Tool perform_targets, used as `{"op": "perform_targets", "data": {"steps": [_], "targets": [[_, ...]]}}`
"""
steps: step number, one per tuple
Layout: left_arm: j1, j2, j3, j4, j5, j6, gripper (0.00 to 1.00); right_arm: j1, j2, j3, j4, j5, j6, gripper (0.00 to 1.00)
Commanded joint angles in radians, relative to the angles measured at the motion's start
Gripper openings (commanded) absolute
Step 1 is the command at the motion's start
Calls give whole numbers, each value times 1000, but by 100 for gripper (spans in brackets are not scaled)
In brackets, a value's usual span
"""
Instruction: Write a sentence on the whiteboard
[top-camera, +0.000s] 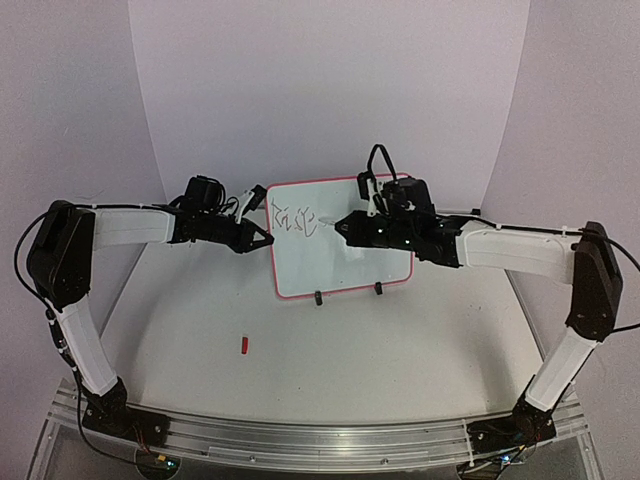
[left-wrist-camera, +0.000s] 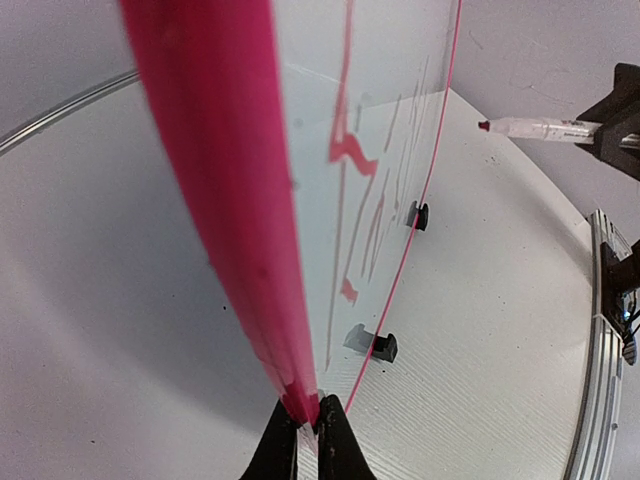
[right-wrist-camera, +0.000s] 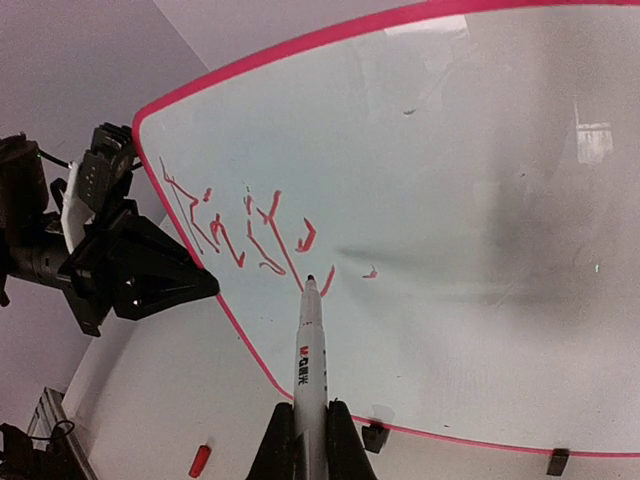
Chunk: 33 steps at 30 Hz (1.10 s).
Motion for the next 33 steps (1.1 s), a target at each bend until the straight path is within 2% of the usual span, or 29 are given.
{"op": "perform_targets", "data": {"steps": [1, 12, 25, 33], "targets": [[1, -26, 6, -14, -78, 44, 0, 4, -24, 34, 58, 36, -15, 0], [2, -21, 6, -14, -78, 44, 0, 3, 74, 140, 72, 18, -27, 0], [1, -21, 6, -17, -80, 46, 0, 4, 122, 180, 69, 3, -28, 0], [2, -18, 8, -17, -79, 47, 0, 5, 125, 171, 59, 45, -27, 0]]}}
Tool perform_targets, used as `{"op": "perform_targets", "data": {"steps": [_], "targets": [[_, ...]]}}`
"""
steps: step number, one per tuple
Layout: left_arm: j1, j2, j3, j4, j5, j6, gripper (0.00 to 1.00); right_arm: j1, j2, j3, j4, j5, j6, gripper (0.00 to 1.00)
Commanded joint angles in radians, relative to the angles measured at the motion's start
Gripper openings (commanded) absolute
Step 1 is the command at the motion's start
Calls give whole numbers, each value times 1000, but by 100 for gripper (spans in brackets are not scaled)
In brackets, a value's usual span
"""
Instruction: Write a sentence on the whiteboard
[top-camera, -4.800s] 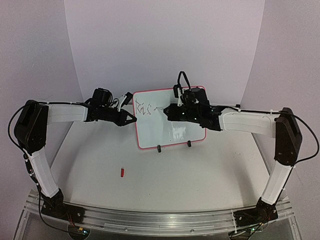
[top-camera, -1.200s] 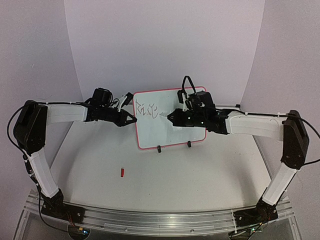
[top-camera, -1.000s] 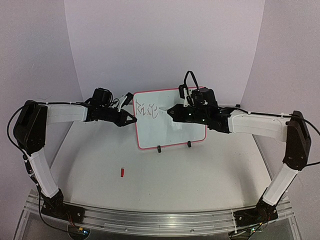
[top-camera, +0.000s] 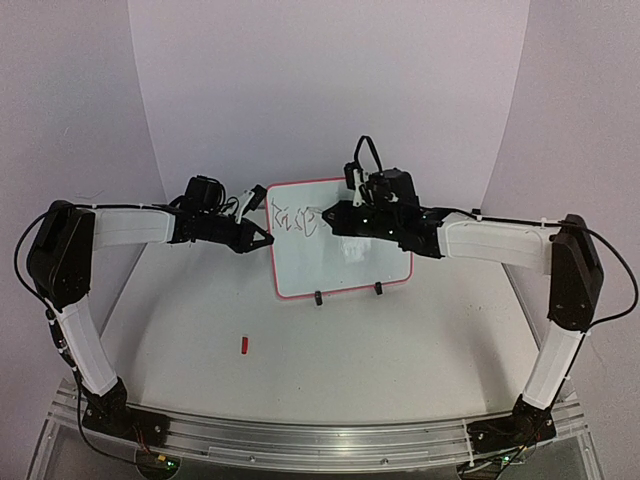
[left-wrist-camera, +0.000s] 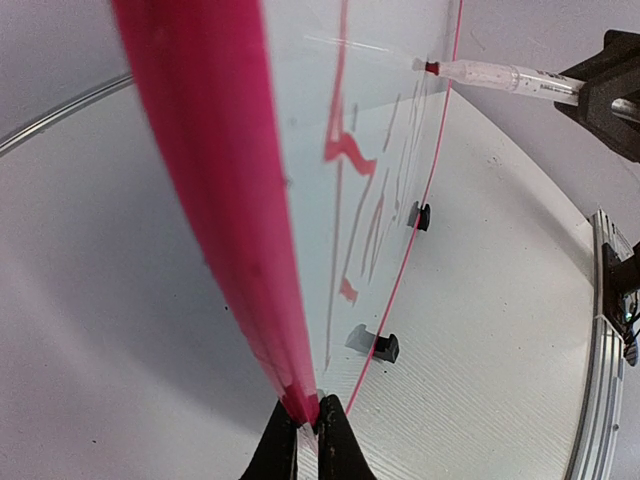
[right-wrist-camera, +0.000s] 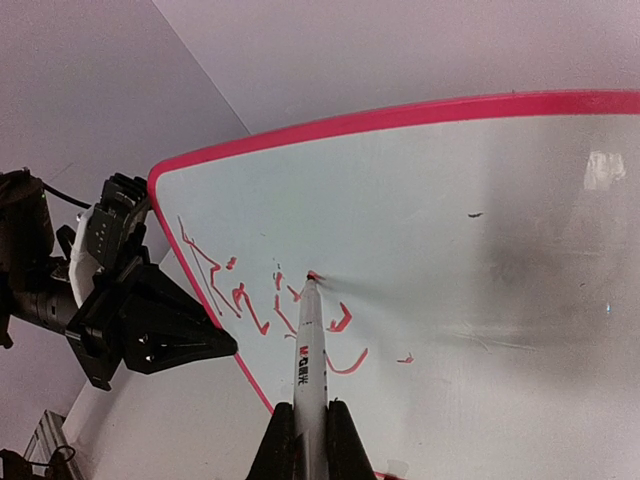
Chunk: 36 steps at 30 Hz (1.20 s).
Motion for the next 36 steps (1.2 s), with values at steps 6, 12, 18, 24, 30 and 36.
{"op": "perform_targets", "data": {"steps": [6, 12, 18, 24, 30, 36], "targets": [[2, -17, 7, -17, -74, 48, 0, 3, -5, 1, 16, 71, -7, 0], [2, -16, 8, -17, -75, 48, 0, 1, -24, -23, 9, 82, -10, 0], [2, -19, 7, -18, -74, 49, 0, 2, -40, -53, 8, 89, -5, 0], [2, -19, 5, -17, -75, 48, 0, 2, -53, -72, 8, 89, -5, 0], [1, -19, 7, -17, -75, 44, 0, 1, -58, -61, 21, 11, -24, 0], [2, -28, -2, -2, -69, 28, 15, 2, -120, -69, 51, -122, -30, 0]]}}
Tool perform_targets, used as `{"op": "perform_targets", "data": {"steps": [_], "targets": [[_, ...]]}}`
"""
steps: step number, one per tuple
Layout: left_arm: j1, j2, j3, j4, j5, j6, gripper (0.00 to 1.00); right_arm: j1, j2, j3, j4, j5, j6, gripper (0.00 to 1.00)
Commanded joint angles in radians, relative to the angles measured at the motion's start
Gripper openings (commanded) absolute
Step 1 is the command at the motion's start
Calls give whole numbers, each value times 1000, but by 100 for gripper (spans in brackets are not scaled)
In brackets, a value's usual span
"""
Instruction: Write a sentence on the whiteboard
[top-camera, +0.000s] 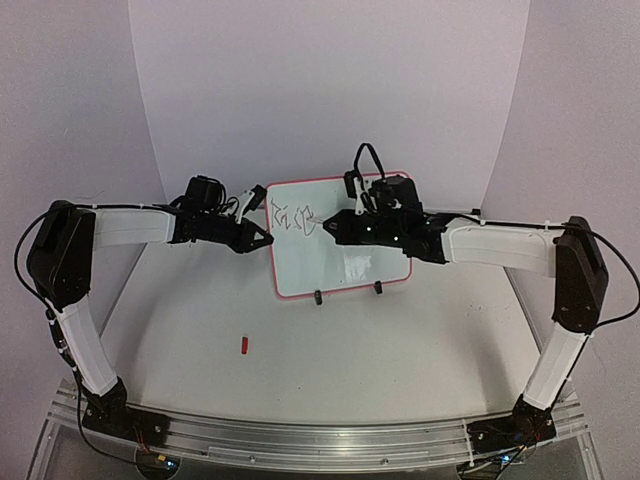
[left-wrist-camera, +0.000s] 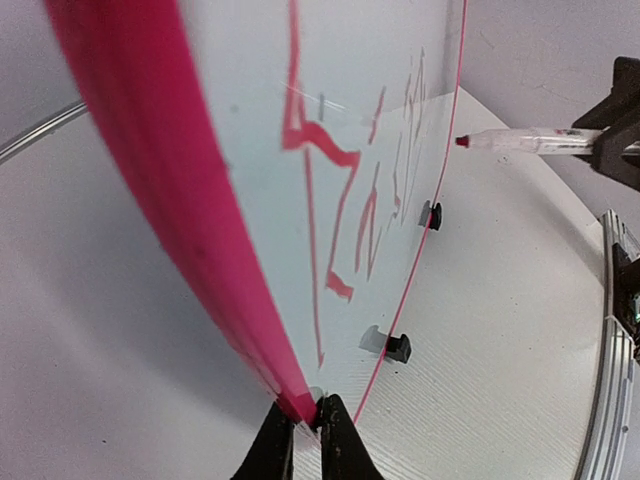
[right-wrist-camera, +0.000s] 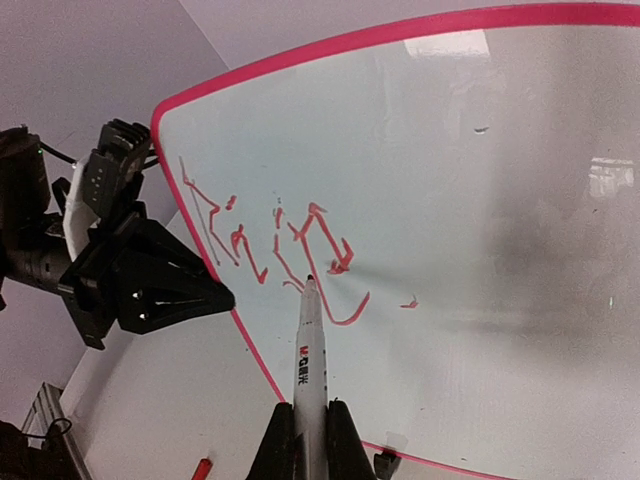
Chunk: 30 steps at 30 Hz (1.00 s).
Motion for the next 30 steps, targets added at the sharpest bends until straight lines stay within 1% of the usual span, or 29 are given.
{"op": "perform_targets", "data": {"steps": [1, 3, 4, 5, 11, 12, 14, 18, 19, 21, 26, 30], "targets": [[4, -30, -4, 1, -50, 21, 17, -4, -105, -11, 51, -78, -13, 0], [4, -34, -9, 9, -53, 18, 30, -3, -136, -30, 43, -67, -17, 0], [4, -37, -11, 10, -54, 17, 33, -3, -144, -37, 37, -60, -18, 0], [3, -39, -14, 12, -57, 14, 38, -3, -164, -50, 19, -42, -23, 0], [3, -53, -31, 26, -54, -4, 53, -3, -226, -107, -14, 9, -35, 0], [4, -57, -36, 29, -54, -9, 59, -4, -237, -115, -20, 15, -38, 0], [4, -70, -55, 55, -53, -25, 68, -4, -258, -135, -34, 29, -45, 0], [3, -87, -80, 87, -53, -59, 79, -5, -287, -156, -74, 46, -62, 0], [4, -90, -85, 99, -53, -70, 81, -6, -292, -157, -84, 48, -67, 0], [4, -96, -96, 113, -49, -95, 82, -11, -301, -159, -104, 46, -70, 0], [7, -114, -118, 155, -44, -160, 83, -47, -326, -181, -118, 11, -74, 0], [21, -117, -121, 182, -25, -217, 84, -92, -339, -196, -118, -45, -80, 0]]}}
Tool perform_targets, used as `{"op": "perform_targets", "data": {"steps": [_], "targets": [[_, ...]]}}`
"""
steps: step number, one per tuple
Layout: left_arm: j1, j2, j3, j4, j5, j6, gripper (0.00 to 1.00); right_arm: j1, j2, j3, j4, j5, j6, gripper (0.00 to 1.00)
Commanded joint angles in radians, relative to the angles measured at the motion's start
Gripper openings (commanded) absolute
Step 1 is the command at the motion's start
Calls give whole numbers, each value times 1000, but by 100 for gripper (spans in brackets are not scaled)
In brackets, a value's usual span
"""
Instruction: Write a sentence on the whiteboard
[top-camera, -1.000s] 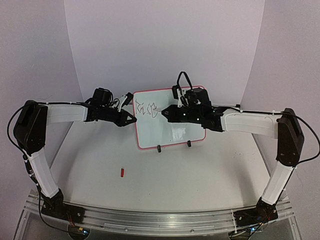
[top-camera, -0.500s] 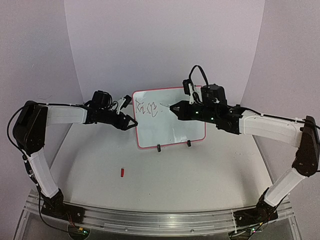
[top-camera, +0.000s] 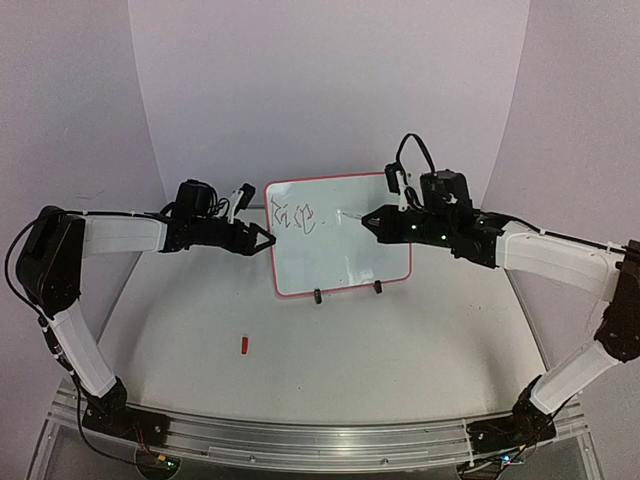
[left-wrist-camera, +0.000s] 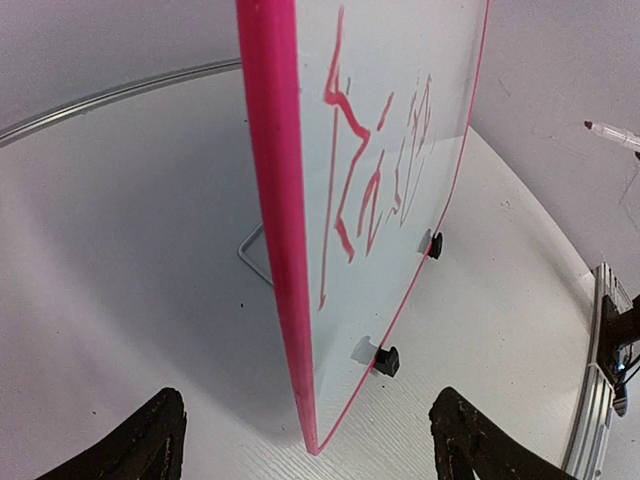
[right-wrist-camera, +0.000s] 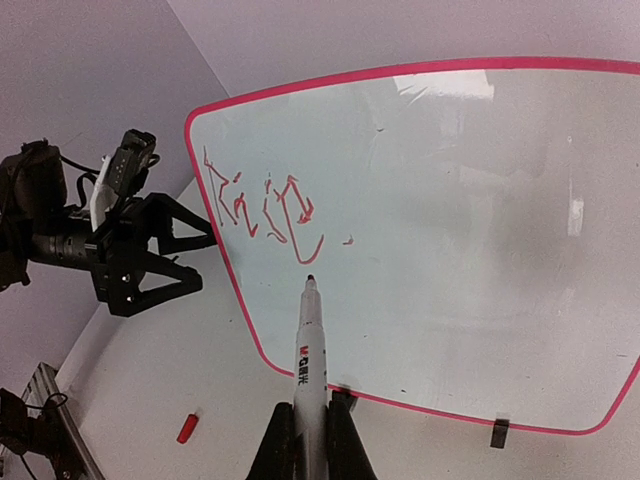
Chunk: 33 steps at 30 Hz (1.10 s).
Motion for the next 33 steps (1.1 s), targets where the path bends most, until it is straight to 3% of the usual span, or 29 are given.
{"op": "perform_targets", "data": {"steps": [1, 12, 26, 33], "targets": [[20, -39, -3, 73, 29, -85, 84, -51, -42, -19, 3, -62, -24, 0], [41, -5, 6, 111, 38, -143, 82, -107, 48, 71, 11, -145, -63, 0], [45, 38, 34, 130, 111, -120, 64, -108, 211, 198, 42, -161, -57, 0], [43, 78, 82, 108, 125, -96, 50, -108, 262, 235, 50, -156, -47, 0]]}}
